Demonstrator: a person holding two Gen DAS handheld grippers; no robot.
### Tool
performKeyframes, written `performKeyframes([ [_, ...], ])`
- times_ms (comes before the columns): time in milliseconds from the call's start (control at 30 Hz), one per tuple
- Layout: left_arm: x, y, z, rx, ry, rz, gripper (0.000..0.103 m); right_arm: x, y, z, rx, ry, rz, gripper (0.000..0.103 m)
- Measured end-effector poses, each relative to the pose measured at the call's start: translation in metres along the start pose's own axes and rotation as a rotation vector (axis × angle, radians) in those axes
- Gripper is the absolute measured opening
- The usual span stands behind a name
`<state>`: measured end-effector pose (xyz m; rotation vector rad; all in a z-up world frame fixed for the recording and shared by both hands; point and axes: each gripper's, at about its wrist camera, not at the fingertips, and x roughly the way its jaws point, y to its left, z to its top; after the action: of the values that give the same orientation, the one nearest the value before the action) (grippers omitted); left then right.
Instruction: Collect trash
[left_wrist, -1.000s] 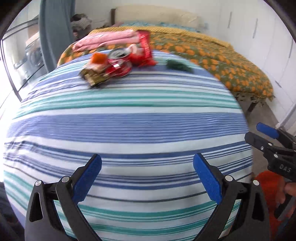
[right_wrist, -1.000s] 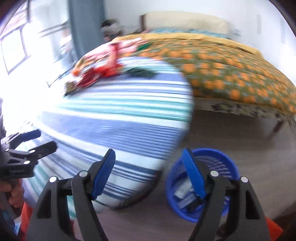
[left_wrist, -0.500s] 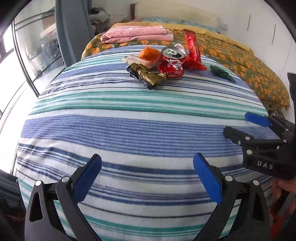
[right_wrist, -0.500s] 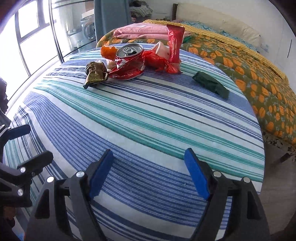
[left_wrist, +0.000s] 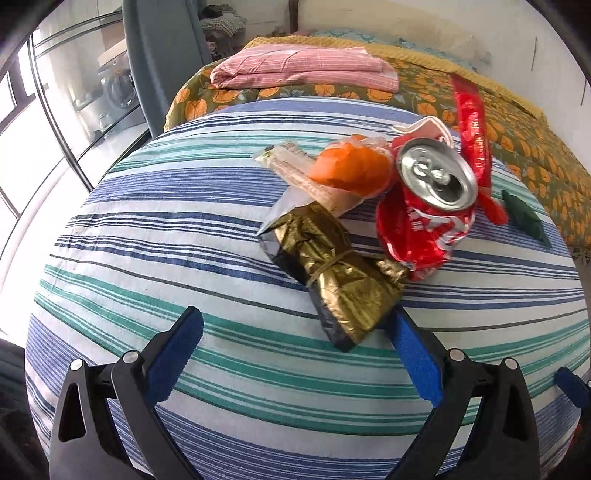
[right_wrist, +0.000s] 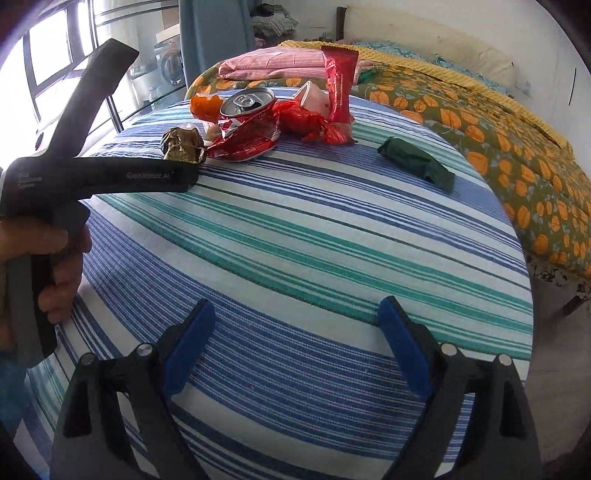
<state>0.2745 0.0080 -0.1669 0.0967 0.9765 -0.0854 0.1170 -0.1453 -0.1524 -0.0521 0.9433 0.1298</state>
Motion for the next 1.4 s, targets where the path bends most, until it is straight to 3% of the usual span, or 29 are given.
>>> performKeyframes([
  [233,-0.015,0.055,-0.012,-0.039,-0.013,0.047,0.098,0.000,0.000,0.000,-0.001,0.000,-0.001,0.088],
  [400,-0.021,0.036,-0.003,0.067,-0.055,-0.118,0.098,0.000,0.000,0.000,0.000,0.000,-0.001,0.088],
  [467,-0.015,0.028,0.006,0.106,-0.065,-0.137,0.098,0.000,0.000,0.000,0.001,0.000,0.001,0.088],
  [600,0.011,0.027,0.018,0.072,0.002,-0.200,0.098,0.000,-0.002,0.000,0.011,-0.002,0.018,0.088],
  [767,0.020,0.027,0.018,0.105,-0.013,-0.193,0.098,0.003,-0.020,0.006,-0.014,0.005,0.018,0.087],
  [933,0.020,0.029,0.018,0.095,-0.028,-0.210,0.098,0.022,-0.085,0.042,0.055,-0.006,-0.027,0.087],
  [1033,0.021,0.028,0.018,0.098,-0.027,-0.205,0.098,0.038,-0.117,0.077,0.001,-0.023,-0.064,0.087],
  [1200,0.022,0.020,0.017,0.133,-0.016,-0.155,0.098,0.077,-0.125,0.123,-0.185,0.025,0.015,0.087],
  [1333,0.023,0.022,0.018,0.128,-0.015,-0.159,0.098,0.097,-0.125,0.141,-0.222,0.063,0.068,0.087],
  [1400,0.023,0.023,0.018,0.129,-0.015,-0.159,0.098,0.102,-0.130,0.145,-0.180,0.104,0.130,0.076],
])
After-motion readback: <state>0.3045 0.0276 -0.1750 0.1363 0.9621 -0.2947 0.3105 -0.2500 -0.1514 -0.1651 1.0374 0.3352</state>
